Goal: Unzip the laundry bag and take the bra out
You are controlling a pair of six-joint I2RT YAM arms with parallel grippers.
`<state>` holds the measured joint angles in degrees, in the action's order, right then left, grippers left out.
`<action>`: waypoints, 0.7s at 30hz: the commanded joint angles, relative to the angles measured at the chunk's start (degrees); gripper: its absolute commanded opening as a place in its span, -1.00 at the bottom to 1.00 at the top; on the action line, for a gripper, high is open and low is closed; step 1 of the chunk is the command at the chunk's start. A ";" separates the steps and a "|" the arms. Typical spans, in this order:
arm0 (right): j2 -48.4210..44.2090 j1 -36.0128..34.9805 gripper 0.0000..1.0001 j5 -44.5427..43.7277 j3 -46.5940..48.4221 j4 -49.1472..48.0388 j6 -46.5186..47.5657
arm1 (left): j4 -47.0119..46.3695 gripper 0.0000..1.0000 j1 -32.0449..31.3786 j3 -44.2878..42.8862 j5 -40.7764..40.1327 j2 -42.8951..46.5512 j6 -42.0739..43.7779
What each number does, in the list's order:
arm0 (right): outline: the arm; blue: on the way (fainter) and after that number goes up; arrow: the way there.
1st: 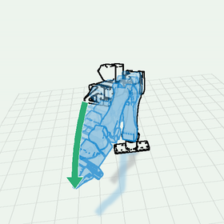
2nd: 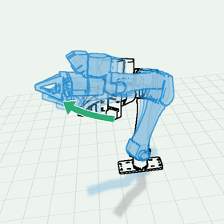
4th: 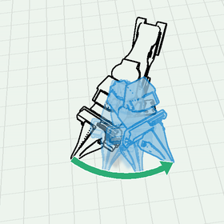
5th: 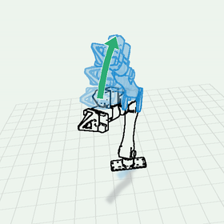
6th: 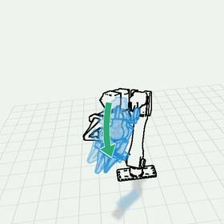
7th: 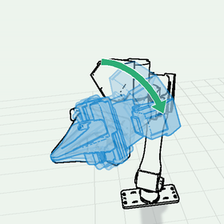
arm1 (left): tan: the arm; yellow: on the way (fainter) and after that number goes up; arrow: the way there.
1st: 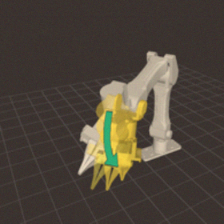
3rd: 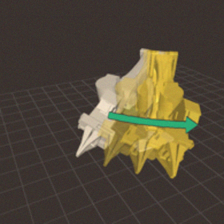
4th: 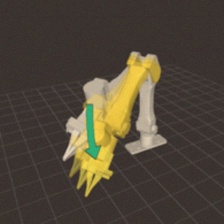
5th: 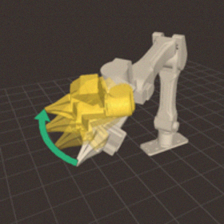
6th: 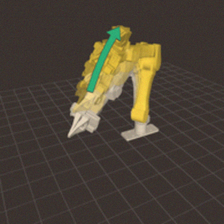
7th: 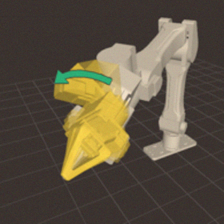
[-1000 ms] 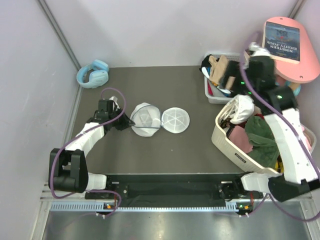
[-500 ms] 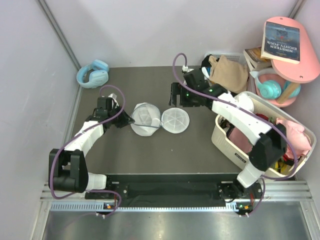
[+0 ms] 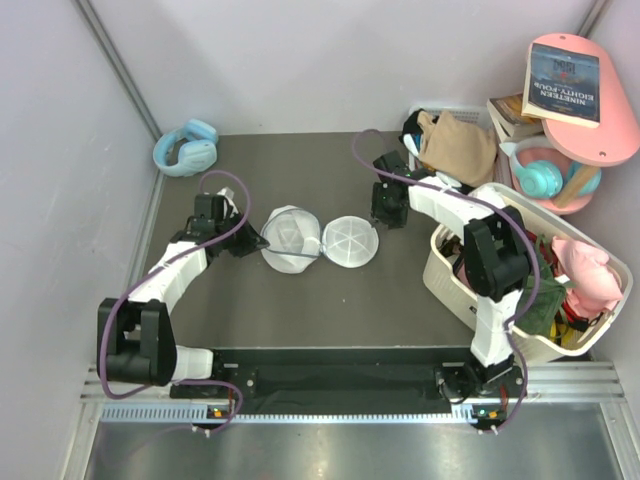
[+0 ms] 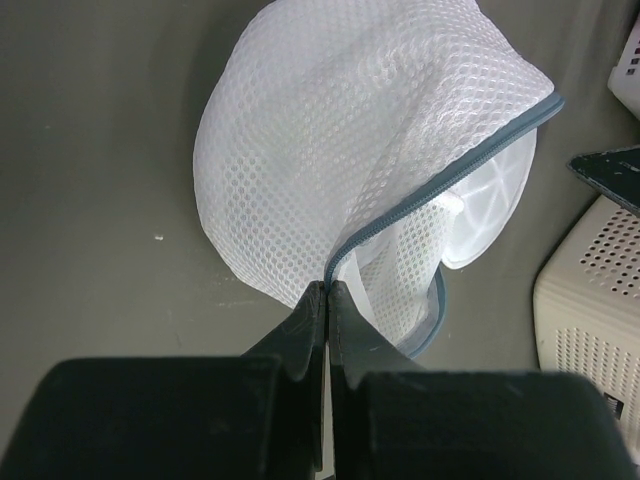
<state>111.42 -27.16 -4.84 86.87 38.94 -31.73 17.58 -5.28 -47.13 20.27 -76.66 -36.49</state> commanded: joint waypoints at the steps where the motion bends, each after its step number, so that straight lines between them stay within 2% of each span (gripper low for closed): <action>1: 2.57 1.32 -0.09 0.79 -0.12 -1.05 2.37 | -1.51 -1.00 0.53 -1.20 1.26 -1.38 0.19; 13: 7.59 1.32 -0.24 4.58 0.23 -4.66 4.83 | -2.46 -1.00 0.53 -2.79 -0.06 -4.55 1.60; 15: 8.37 1.32 -0.32 6.42 0.40 -4.31 6.05 | -2.47 -1.00 0.53 -3.14 -0.06 -5.34 1.69; 19: 9.78 1.32 -0.65 7.39 1.11 -2.99 8.34 | -2.73 -1.00 0.62 -4.02 -0.23 -6.30 1.51; 20: 10.13 1.32 -0.86 7.30 1.20 -2.64 9.04 | -2.90 -1.00 0.62 -4.10 -0.15 -6.48 1.60; 21: 10.31 1.32 -0.95 7.13 1.81 -2.20 9.31 | -2.91 -1.00 0.71 -4.54 -0.32 -6.74 1.68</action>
<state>118.65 -25.93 1.37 87.15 35.75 -25.08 17.08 -4.99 -48.99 20.38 -82.63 -35.81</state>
